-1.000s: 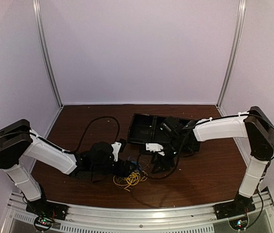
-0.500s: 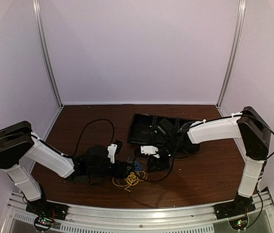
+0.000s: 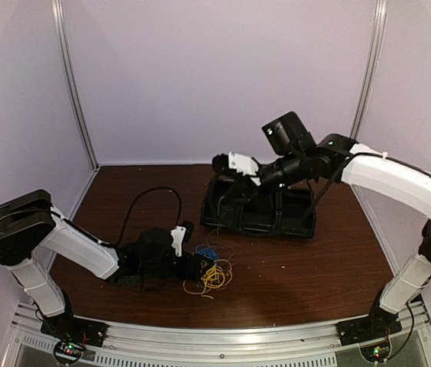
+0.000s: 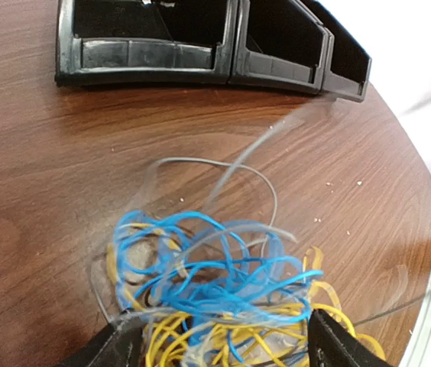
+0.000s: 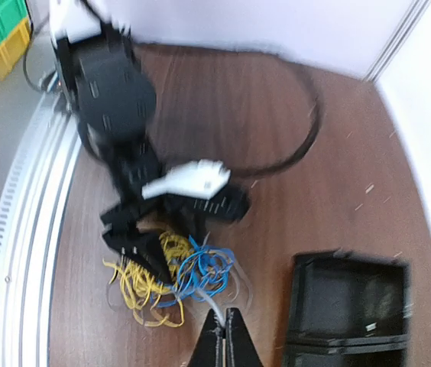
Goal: Untangle the cables
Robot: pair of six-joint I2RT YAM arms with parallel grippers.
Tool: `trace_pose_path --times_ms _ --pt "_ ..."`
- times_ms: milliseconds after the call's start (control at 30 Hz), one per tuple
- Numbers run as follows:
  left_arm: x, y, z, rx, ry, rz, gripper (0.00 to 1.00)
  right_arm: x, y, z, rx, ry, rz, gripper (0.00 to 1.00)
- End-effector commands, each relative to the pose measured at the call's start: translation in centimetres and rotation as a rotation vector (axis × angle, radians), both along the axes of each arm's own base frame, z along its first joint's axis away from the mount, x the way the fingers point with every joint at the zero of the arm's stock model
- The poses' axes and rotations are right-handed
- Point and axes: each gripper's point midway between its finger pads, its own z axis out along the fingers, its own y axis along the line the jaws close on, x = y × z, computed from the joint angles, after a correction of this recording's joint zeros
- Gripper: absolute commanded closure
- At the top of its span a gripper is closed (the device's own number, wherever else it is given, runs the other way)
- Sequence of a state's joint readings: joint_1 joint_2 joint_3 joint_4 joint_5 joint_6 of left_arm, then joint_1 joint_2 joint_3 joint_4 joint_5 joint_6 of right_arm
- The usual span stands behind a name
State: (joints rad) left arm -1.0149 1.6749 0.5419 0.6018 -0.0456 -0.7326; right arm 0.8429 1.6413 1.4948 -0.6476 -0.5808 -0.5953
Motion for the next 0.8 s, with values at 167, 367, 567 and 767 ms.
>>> trace_pose_path --times_ms 167,367,567,767 --pt "2.1 -0.4 -2.3 0.074 0.065 0.046 0.26 -2.8 -2.7 24.1 0.403 -0.272 -0.005 1.00" --pt "2.4 0.6 -1.4 0.083 0.052 0.081 0.28 -4.1 -4.1 28.5 0.494 -0.303 0.016 1.00" --pt "2.0 2.1 4.7 0.075 -0.125 0.088 0.28 -3.6 -3.9 25.6 0.441 -0.260 0.002 1.00" --pt "0.5 2.6 12.8 -0.017 -0.354 0.014 0.26 -3.5 -3.9 22.5 0.399 -0.217 -0.013 1.00"
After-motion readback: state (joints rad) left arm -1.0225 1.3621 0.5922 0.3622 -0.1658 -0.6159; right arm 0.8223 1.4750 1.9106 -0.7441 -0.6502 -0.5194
